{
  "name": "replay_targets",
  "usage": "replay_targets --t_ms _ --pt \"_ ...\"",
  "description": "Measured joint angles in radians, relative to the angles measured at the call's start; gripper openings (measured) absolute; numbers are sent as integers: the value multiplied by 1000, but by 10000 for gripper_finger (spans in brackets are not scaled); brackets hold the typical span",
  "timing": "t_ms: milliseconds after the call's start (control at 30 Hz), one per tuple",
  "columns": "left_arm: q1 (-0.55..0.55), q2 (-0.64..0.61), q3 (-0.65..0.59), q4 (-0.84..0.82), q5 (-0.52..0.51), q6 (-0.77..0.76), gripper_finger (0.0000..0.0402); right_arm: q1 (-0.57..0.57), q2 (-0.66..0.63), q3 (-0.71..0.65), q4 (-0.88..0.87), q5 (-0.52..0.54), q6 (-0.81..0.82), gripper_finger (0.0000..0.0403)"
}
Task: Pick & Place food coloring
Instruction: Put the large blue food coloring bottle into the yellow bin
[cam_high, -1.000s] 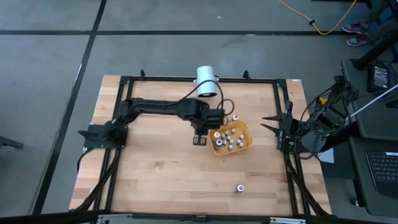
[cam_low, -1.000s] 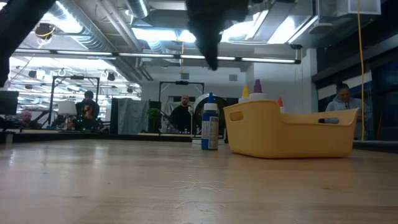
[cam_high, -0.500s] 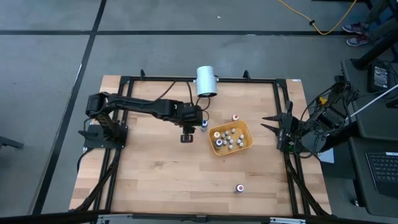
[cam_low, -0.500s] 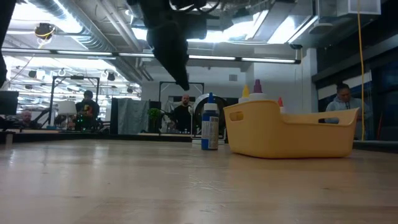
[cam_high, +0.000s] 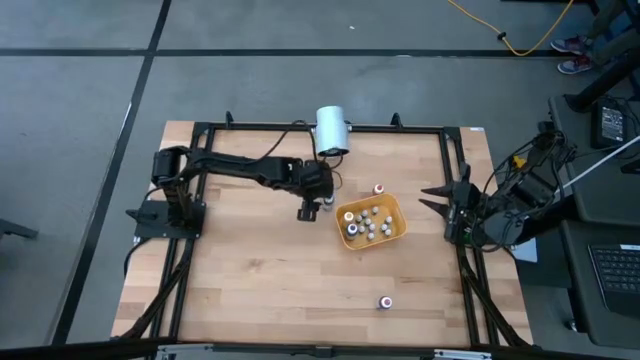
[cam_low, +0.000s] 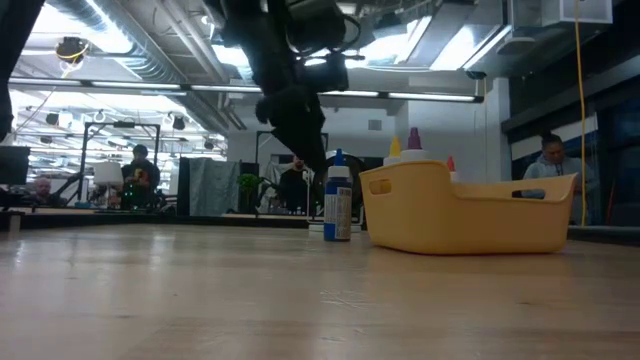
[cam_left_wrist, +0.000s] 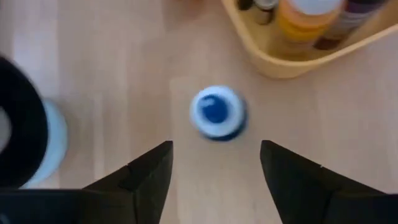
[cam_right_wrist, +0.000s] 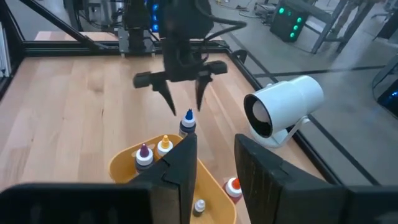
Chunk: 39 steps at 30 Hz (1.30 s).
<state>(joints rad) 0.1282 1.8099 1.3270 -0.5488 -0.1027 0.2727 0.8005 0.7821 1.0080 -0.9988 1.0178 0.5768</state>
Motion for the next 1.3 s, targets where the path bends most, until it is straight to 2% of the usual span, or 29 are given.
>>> replay_targets --t_ms 267,500,700,900,1200,1300 --pt "71 4 1 71 92 29 249 0 18 0 -1 0 -1 110" --pt "34 45 -1 49 138 82 249 0 21 0 -7 0 -2 110" --pt "23 67 2 142 139 81 245 0 22 0 -16 7 -1 110" --pt "41 95 0 119 140 61 218 0 23 0 -17 9 -2 110" --pt "43 108 0 127 184 53 147 0 23 0 -17 9 -2 110" --pt "44 108 0 127 184 44 145 0 23 0 -18 9 -4 110"
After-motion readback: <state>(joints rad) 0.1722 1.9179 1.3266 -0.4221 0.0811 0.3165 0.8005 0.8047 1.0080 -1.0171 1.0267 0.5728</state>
